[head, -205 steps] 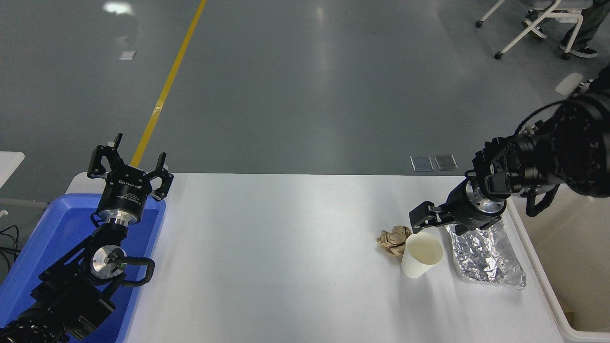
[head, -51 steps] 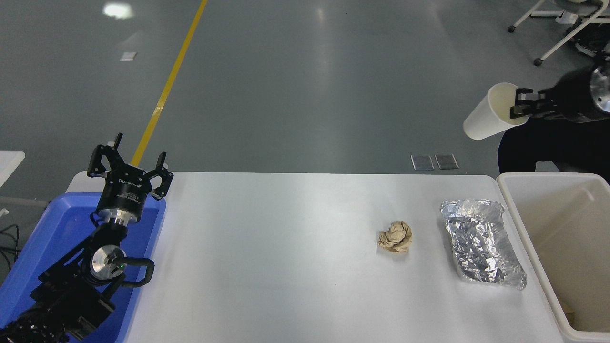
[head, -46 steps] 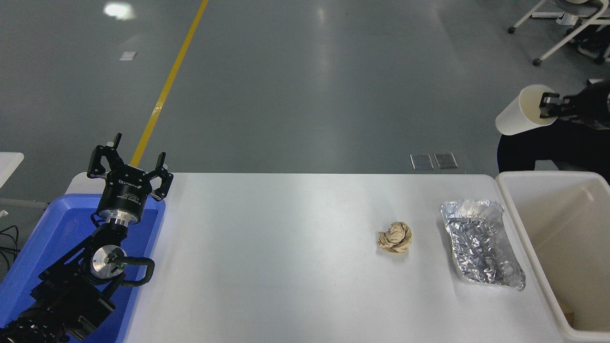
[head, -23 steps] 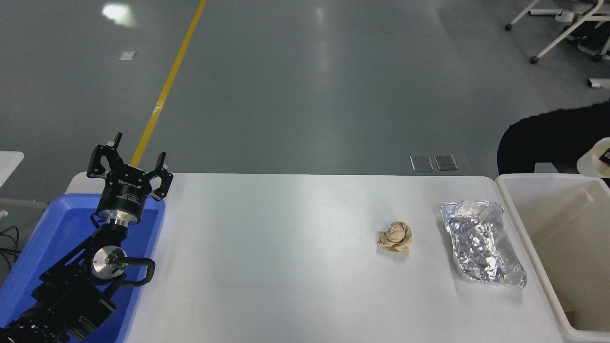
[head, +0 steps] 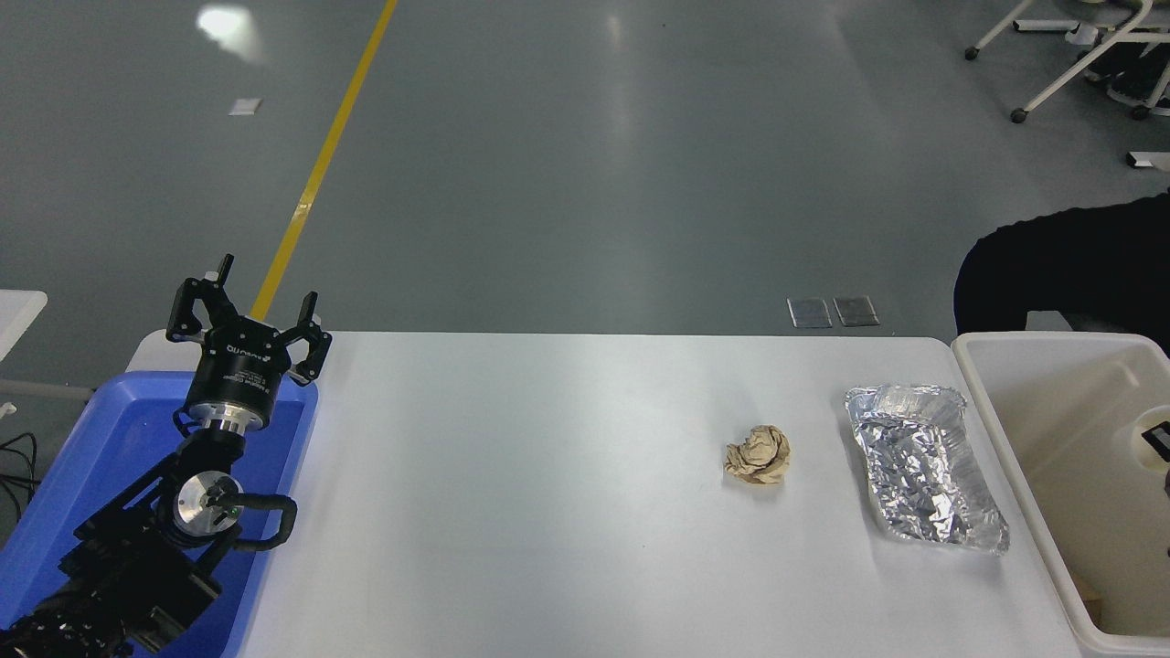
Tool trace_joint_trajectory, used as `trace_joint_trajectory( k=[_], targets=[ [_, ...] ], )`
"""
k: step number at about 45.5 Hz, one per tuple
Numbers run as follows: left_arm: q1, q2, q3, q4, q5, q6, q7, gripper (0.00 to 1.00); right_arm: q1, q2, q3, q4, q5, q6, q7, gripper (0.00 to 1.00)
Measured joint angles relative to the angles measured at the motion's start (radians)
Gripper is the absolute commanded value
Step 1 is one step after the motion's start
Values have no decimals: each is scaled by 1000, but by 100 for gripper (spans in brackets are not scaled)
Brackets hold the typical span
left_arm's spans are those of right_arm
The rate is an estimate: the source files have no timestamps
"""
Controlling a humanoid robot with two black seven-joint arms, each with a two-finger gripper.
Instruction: Pick up paper cup place in dustbin
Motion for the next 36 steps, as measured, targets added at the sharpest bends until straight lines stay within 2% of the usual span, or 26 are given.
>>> trace_joint_trajectory(
  k=[10, 11, 14, 17, 18, 36],
  targets=[
    [0, 0, 0, 0, 0, 0, 0, 98, -41, 11, 44, -20, -2, -6, -1, 0],
    [0, 0, 0, 0, 0, 0, 0, 98, -43, 12, 46, -21, -2, -6, -2, 5],
    [0, 0, 0, 0, 0, 0, 0, 98, -49, 13, 53, -24, -2, -8, -2, 58],
    [0, 0, 0, 0, 0, 0, 0, 98, -53, 14, 58, -27, -2, -12, -2, 97],
    [0, 0, 0, 0, 0, 0, 0, 98, -54, 15, 59, -27, -2, -15, -2, 100],
    [0, 0, 0, 0, 0, 0, 0, 98, -11, 21, 68, -24, -13, -71, -1, 100]
  ],
)
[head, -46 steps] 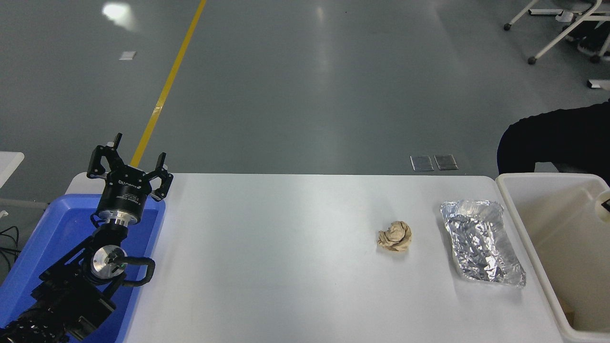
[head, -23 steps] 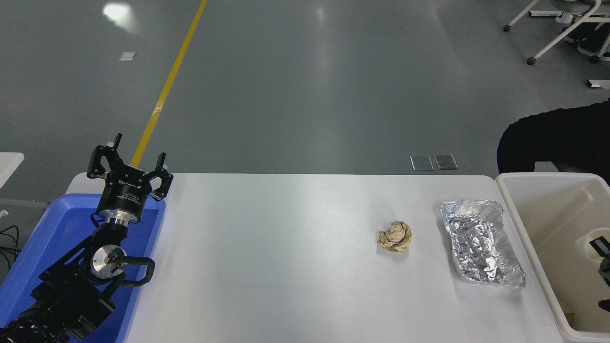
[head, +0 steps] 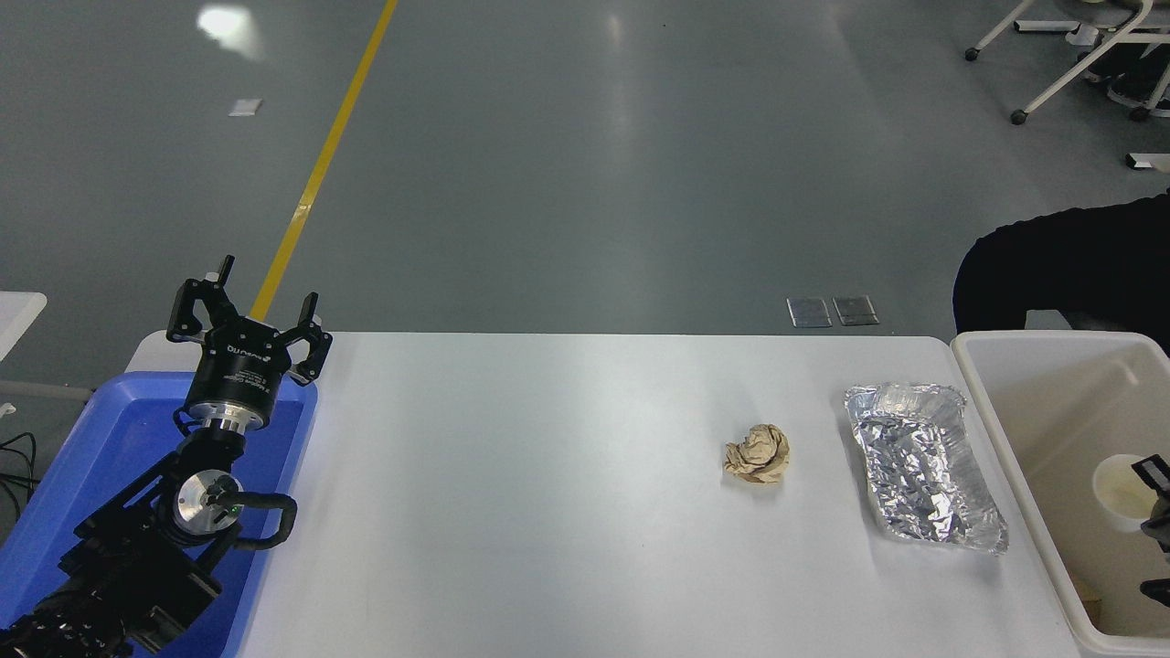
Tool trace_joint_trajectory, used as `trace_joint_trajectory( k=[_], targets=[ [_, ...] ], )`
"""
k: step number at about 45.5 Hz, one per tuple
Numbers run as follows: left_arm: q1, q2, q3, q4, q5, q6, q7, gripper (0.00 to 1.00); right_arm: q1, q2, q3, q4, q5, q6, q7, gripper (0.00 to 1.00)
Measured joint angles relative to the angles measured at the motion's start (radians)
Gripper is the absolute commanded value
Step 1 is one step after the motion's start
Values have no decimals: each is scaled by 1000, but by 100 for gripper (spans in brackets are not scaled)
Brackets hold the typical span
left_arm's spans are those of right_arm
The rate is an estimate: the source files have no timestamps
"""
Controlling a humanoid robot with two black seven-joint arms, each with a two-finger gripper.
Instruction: Pick up paper cup place in dustbin
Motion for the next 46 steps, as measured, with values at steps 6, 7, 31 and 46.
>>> trace_joint_trajectory(
  k=[6, 7, 31, 46],
  targets=[
    [0, 0, 0, 0, 0, 0, 0, 98, 48, 1, -7, 4, -30, 3, 0, 100],
    [0, 0, 0, 0, 0, 0, 0, 98, 65, 1, -10, 7, -43, 3, 0, 100],
    [-2, 0, 1, 0, 0, -2, 2, 98, 558, 113, -192, 227, -289, 102, 0, 100],
    [0, 0, 1, 0, 0, -2, 2, 98, 846, 262, -253, 375, -320, 388, -2, 100]
  ],
)
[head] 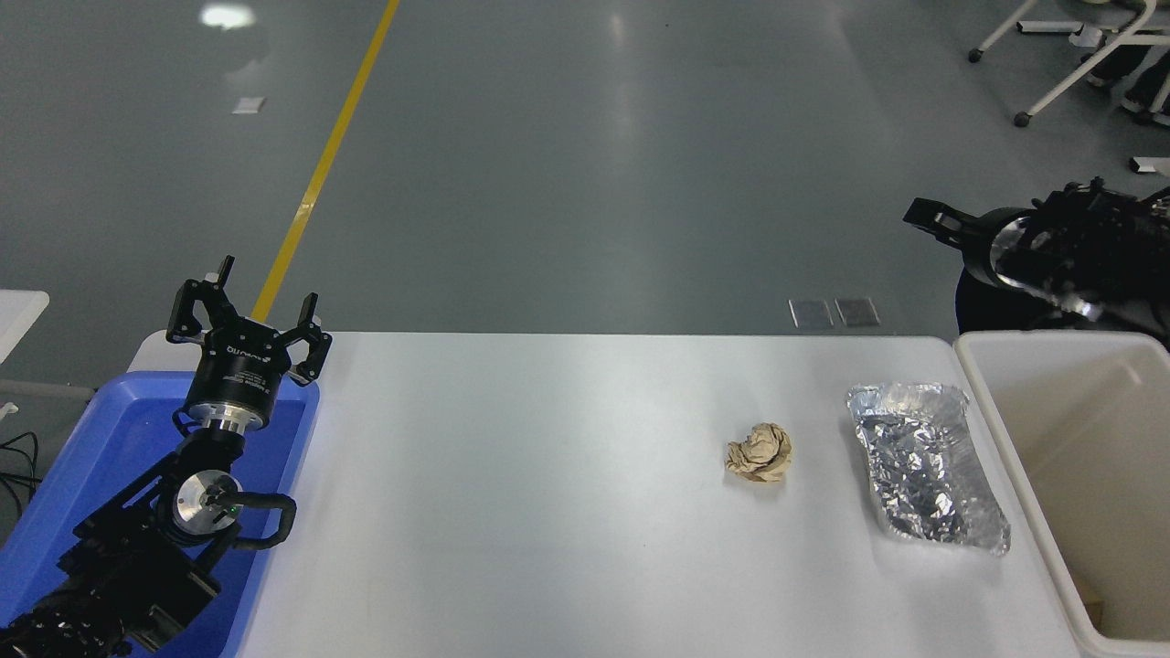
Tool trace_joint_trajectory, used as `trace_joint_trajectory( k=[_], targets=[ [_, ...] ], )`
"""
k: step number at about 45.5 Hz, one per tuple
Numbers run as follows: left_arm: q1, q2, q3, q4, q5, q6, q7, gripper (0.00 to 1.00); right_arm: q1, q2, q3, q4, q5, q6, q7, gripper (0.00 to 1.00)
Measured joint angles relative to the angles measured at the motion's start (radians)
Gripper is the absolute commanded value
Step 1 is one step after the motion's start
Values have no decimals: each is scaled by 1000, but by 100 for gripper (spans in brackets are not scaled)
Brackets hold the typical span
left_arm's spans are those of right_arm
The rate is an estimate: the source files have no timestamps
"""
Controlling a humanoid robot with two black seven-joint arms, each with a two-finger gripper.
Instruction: Pick up paper cup place in dustbin
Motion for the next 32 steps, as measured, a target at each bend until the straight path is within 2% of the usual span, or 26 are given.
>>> trace_joint_trajectory(
  k=[14, 32],
  targets=[
    [1, 0, 0, 0, 0, 1, 0, 98, 248, 36, -15, 277, -64, 166, -1, 100],
    [2, 0, -1, 0, 0, 2, -2, 98, 533, -31, -15, 651, -87, 264, 1, 100]
  ],
)
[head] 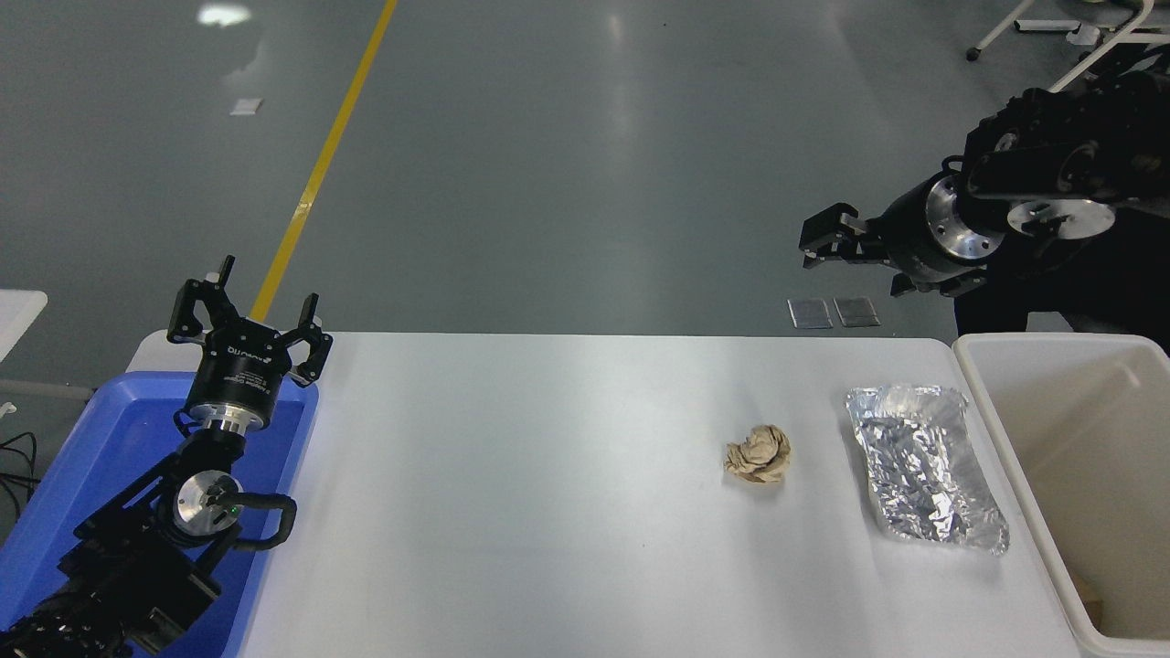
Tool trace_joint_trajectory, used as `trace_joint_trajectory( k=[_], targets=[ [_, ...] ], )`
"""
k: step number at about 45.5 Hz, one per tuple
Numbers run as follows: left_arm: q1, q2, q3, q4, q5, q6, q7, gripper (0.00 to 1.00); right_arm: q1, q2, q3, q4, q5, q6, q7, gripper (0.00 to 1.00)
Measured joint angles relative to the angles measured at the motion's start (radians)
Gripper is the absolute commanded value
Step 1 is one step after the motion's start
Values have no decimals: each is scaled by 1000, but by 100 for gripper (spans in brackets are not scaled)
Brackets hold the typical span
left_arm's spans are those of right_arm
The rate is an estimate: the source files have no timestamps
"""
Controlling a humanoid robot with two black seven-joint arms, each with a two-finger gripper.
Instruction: Pick up paper cup place in dustbin
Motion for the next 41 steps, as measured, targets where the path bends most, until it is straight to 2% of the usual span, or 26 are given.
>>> trace_joint_trajectory(
  k=[16, 41],
  targets=[
    [0, 0, 0, 0, -1, 0, 0, 98, 196, -16, 19, 166, -4, 68, 1, 100],
    [0, 0, 1, 0, -1, 0, 0, 98, 250, 61, 74, 210, -5, 107, 2, 100]
  ],
)
